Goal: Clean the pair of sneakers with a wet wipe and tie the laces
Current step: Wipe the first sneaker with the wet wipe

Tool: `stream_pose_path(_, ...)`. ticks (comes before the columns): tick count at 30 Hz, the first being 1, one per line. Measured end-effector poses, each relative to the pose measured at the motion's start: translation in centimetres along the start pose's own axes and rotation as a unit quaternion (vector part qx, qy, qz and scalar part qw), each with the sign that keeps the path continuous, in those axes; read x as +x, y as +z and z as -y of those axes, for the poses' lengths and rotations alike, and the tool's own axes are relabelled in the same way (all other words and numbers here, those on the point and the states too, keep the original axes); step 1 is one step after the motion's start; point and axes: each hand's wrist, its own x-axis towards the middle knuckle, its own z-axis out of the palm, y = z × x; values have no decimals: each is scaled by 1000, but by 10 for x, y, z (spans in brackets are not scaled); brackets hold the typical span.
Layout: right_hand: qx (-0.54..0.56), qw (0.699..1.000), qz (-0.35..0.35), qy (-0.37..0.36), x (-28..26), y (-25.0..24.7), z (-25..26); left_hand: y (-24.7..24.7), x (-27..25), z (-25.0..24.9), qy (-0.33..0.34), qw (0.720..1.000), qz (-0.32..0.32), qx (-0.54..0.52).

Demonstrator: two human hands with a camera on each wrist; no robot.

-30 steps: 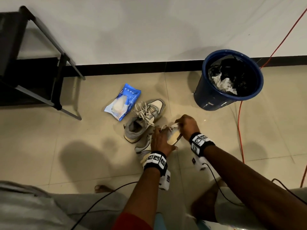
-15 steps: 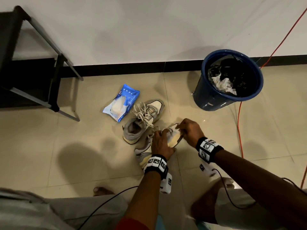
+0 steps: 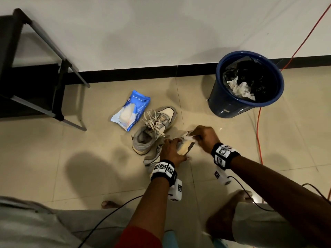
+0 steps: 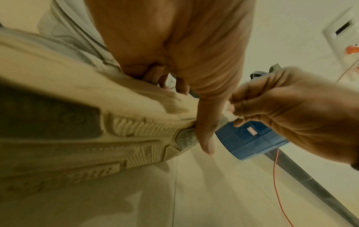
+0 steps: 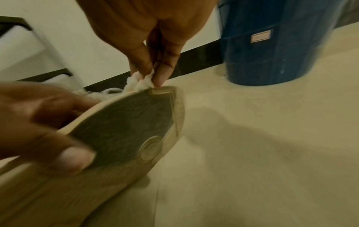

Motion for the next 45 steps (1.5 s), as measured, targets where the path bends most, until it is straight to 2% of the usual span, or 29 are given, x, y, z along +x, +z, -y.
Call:
stream_pose_path(2, -21, 995, -27, 91, 16, -6, -14, -6, 4, -2, -2, 1000, 24, 15)
stream_pose_path(3, -22, 992, -38, 117, 17, -6, -15, -7, 4, -2, -10, 999, 34, 18)
stream_pose_path(4, -23, 992, -48, 114, 16, -4, -12, -10, 6, -3, -18, 999, 38, 16)
stream_pose_path(6, -9, 999, -44, 30, 1, 4, 8, -11, 6, -4, -36, 998, 41, -5)
stream_pose_path(8, -1, 996, 2, -86, -21, 9, 28, -2, 10, 3, -44, 998, 31, -9)
stream_pose_path(9, -16, 991, 29, -126, -27, 11, 32, 6, 15, 11, -47, 999, 25, -2)
stream_pose_path(10, -28, 989, 48, -135, -27, 9, 32, 15, 22, 18, -47, 999, 23, -1)
stream_pose_path(11, -25, 993, 44, -111, -20, 6, 27, 16, 24, 18, -47, 999, 21, 11)
stream_pose_path(13, -3, 1000, -20, 7, 1, -1, 11, 1, 19, 3, -42, 997, 14, 59)
stream_pose_path(15, -5, 994, -43, 96, 16, -8, -2, -16, 7, -21, -34, 994, 15, 107)
stream_pose_path(18, -33, 992, -6, 122, 34, -3, -6, -20, 4, -44, -48, 982, -19, 184)
stream_pose_path(20, -9, 986, -17, 164, 42, -3, -6, -18, 4, -58, -55, 975, -41, 212)
stream_pose_path(24, 33, 978, -29, 206, 42, -2, -8, -9, 19, -74, -58, 979, -38, 192)
stream_pose_path(27, 28, 981, -21, 192, 30, -6, -4, -2, 25, -82, -47, 979, 1, 197)
stream_pose_path(29, 46, 980, -33, 192, 17, -13, 1, -2, 20, -87, -28, 980, -4, 195)
stream_pose_path(31, 58, 981, -70, 169, 2, -24, 16, -8, 7, -93, -6, 982, -37, 183)
stream_pose_path(35, 49, 985, -145, 79, -31, -62, 61, -30, -40, -88, 63, 976, -139, 155)
stream_pose_path(37, 37, 978, -185, 92, -47, -79, 58, -39, -65, -86, 83, 970, -178, 142)
stream_pose_path(39, 28, 980, -170, 102, -66, -82, 65, -46, -85, -88, 97, 964, -200, 146)
stream_pose_path(41, 11, 985, -155, 76, -82, -72, 88, -50, -96, -87, 100, 964, -205, 139)
stream_pose_path(45, 51, 954, -292, 34, -96, -74, 125, -59, -103, -77, 104, 970, -204, 76)
